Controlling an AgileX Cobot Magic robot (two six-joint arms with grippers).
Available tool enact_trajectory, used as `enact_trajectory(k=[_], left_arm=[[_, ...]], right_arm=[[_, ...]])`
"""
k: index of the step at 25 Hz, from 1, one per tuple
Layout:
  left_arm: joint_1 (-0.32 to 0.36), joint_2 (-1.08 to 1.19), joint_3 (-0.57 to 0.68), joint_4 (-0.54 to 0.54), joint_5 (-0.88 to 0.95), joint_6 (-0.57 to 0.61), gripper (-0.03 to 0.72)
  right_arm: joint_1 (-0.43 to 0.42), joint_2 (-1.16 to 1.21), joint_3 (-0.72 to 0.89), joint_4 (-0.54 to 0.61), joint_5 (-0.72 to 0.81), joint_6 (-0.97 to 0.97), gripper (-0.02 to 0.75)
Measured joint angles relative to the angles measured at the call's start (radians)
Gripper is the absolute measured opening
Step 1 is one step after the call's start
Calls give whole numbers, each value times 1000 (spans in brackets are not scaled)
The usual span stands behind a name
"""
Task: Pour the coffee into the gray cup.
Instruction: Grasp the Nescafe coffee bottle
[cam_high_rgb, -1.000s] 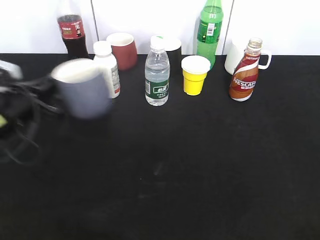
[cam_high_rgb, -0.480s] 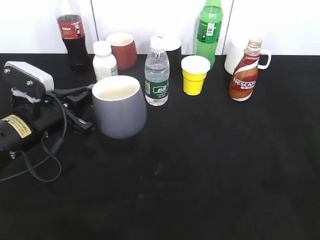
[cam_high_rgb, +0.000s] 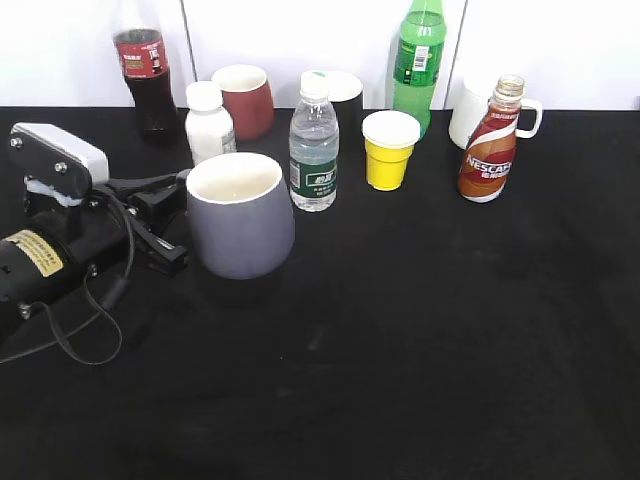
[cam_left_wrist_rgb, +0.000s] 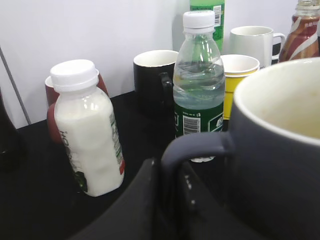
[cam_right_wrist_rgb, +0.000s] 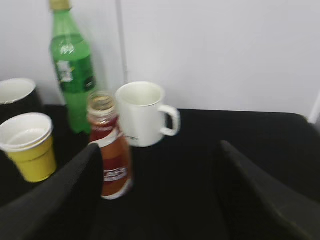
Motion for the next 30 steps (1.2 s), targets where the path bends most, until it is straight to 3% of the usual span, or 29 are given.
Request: enact_trajectory(k=[2, 5, 11, 13, 15, 17, 30], left_arm=[[0, 0, 0, 1, 0, 0, 63], [0, 0, 0, 4, 0, 0, 63], [0, 0, 0, 17, 0, 0, 63], [0, 0, 0, 19, 0, 0, 63], [0, 0, 0, 19, 0, 0, 63], [0, 0, 0, 20, 0, 0, 63], [0, 0, 0, 54, 0, 1, 63]], right_arm=[[0, 165, 0, -96, -205, 75, 514], [3, 324, 0, -128, -353, 89, 514], [130, 597, -56, -28, -510, 42, 514], [135, 677, -88, -4, -536, 36, 530], [135, 751, -137, -5, -545, 36, 610], [135, 805, -189, -5, -545, 36, 637], [135, 1038, -526, 4, -545, 28, 629]])
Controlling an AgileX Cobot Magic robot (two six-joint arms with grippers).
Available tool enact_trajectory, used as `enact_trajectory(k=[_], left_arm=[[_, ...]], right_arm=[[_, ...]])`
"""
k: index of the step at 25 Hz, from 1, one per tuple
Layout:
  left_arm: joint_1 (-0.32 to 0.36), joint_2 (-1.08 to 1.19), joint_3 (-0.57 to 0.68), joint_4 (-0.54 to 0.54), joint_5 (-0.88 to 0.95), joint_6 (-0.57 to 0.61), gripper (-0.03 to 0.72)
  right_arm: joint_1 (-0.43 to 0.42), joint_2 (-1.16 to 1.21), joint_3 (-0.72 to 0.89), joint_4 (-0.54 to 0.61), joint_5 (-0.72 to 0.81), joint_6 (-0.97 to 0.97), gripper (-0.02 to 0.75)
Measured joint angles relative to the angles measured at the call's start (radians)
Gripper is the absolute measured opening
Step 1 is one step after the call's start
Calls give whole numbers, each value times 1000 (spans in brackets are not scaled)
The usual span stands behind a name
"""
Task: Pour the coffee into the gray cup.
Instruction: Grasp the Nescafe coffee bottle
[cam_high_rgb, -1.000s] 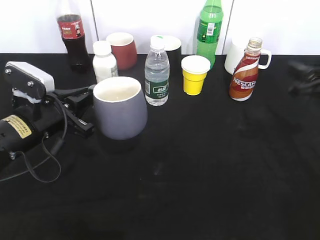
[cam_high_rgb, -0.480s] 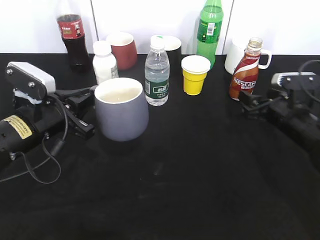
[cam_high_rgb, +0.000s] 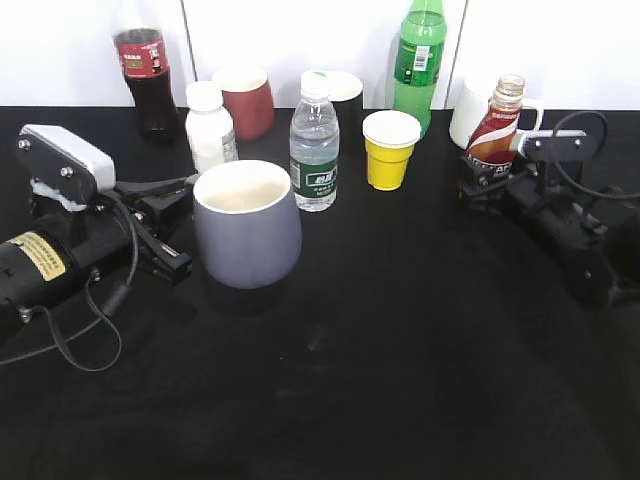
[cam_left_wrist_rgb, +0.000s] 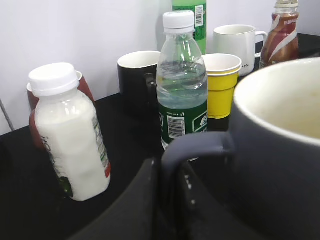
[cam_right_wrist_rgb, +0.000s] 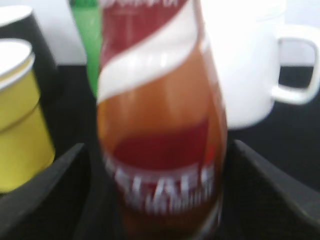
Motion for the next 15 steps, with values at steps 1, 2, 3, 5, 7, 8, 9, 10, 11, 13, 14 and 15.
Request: enact_trajectory(k=[1, 2, 3, 5, 7, 8, 9, 10, 11, 13, 14, 15], left_arm=[[0, 0, 0, 0, 0, 0, 63], [0, 0, 0, 0, 0, 0, 63], [0, 0, 0, 0, 0, 0, 63], [0, 0, 0, 5, 0, 0, 63], [0, 0, 0, 6, 0, 0, 63], [0, 0, 0, 7, 0, 0, 63], [0, 0, 0, 7, 0, 0, 63], [0, 0, 0, 8, 0, 0, 63], [0, 0, 0, 8, 0, 0, 63], [0, 0, 0, 10, 0, 0, 63], [0, 0, 0, 10, 0, 0, 63], [0, 0, 0, 10, 0, 0, 63]], right_arm=[[0, 13, -18, 0, -2, 0, 628], [0, 31, -35, 0, -4, 0, 628], [0, 50, -47, -1, -4, 0, 628], [0, 75, -72, -1, -4, 0, 622], [0, 82, -104, -5, -4, 0, 611], [0, 85, -118, -5, -4, 0, 608], [0, 88, -130, -5, -3, 0, 601], [0, 89, -137, -5, -3, 0, 594], [0, 91, -149, -5, 0, 0, 589], [0, 109, -173, -5, 4, 0, 587], [0, 122, -181, -5, 7, 0, 587], [0, 129, -185, -5, 8, 0, 583]])
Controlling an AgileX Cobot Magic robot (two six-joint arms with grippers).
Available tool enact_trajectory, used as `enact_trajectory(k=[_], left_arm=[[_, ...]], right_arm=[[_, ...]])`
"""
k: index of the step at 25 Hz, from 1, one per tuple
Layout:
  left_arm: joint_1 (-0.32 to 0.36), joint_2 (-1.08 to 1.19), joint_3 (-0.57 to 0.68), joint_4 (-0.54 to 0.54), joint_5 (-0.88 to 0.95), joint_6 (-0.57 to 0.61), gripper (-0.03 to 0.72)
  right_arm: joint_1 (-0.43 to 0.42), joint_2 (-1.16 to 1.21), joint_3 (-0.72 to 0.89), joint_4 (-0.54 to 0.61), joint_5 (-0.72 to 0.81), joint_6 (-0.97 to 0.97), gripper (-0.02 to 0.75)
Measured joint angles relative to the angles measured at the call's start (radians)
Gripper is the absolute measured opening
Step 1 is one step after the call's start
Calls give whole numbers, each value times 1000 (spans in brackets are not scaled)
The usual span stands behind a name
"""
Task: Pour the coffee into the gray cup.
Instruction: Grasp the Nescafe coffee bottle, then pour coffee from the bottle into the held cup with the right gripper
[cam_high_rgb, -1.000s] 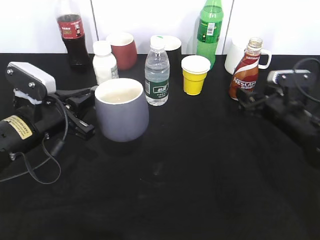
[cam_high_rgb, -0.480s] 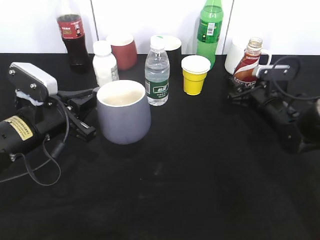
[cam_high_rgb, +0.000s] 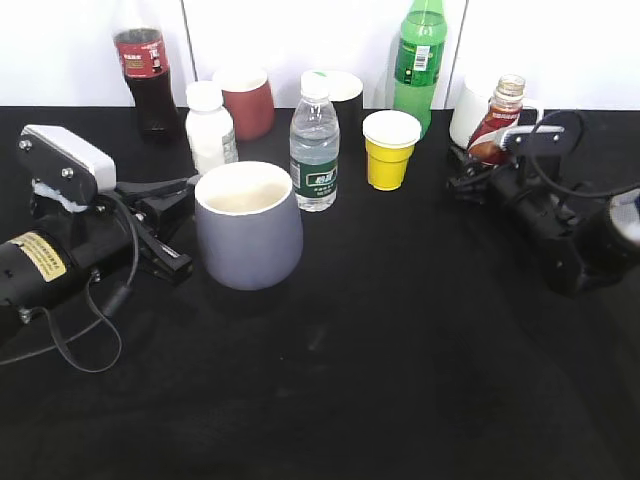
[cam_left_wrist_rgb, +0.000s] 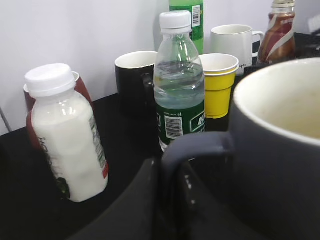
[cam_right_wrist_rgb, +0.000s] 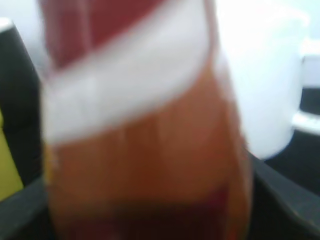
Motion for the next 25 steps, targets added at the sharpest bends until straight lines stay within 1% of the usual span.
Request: enact_trajectory(k=[3, 8, 11, 13, 16, 17, 19, 22, 25], left_arm=[[0, 0, 0, 1, 0, 0, 63], [0, 0, 0, 1, 0, 0, 63], [0, 0, 0, 1, 0, 0, 63], [0, 0, 0, 1, 0, 0, 63], [0, 0, 0, 2, 0, 0, 63], [0, 0, 0, 11, 0, 0, 63], [0, 0, 0, 42, 0, 0, 63], [0, 0, 0, 71, 0, 0, 63], [0, 0, 0, 90, 0, 0, 63]], right_arm=[[0, 5, 0, 1, 6, -1, 512], [0, -3, 18, 0, 1, -29, 510], [0, -97, 136, -9, 16, -42, 510], [0, -196, 216, -53, 18, -42, 506], [4, -336, 324, -179, 17, -42, 506], [14, -368, 352, -189, 18, -42, 506], [69, -418, 378, -196, 18, -42, 505], [192, -450, 378, -202, 18, -54, 505], [300, -452, 378, -216, 20, -168, 505]])
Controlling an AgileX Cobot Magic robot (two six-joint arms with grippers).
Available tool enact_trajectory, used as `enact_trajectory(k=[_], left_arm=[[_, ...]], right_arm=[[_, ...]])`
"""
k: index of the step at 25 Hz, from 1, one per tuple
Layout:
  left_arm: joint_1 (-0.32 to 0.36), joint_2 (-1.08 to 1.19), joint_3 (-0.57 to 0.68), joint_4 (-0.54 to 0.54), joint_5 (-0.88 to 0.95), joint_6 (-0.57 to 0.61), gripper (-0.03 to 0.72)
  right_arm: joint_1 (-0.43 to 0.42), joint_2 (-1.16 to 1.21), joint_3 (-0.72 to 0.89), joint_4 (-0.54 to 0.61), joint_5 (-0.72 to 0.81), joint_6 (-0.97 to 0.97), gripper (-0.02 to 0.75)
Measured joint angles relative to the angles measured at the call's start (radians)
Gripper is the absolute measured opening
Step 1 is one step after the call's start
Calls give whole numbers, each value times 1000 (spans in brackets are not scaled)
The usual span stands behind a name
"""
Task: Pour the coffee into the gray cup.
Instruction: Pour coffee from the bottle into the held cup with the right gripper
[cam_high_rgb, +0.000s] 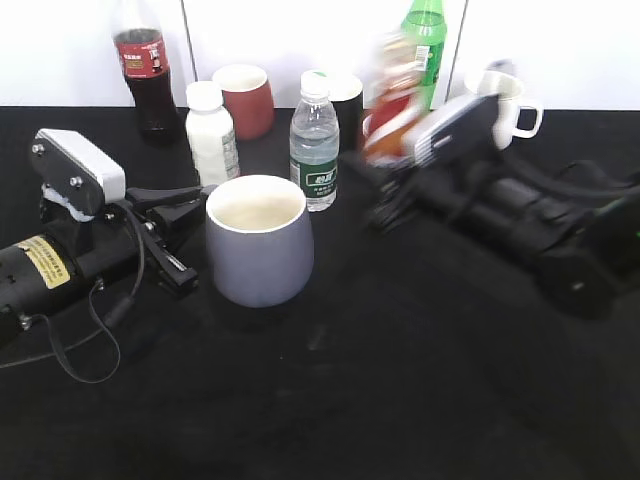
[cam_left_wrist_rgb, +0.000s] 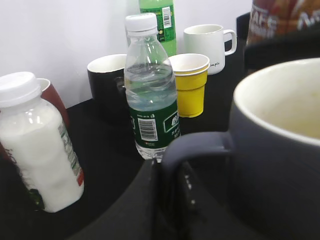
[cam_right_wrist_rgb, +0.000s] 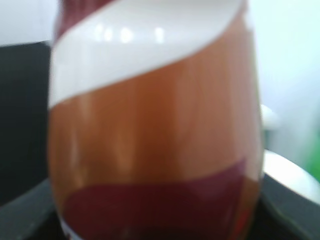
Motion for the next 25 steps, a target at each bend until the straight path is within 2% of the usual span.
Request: enact_trajectory(k=[3, 11, 16, 25], left_arm=[[0, 0, 0, 3, 24, 0, 63], [0, 0, 0, 32, 34, 61, 64], [0, 0, 0, 94, 28, 83, 70], [0, 0, 0, 109, 22, 101, 75]], right_arm=[[50, 0, 0, -10, 3, -104, 505], [50, 0, 0, -13, 3, -546, 505], [50, 0, 0, -5, 2, -795, 505], [50, 0, 0, 40, 2, -1049, 505]])
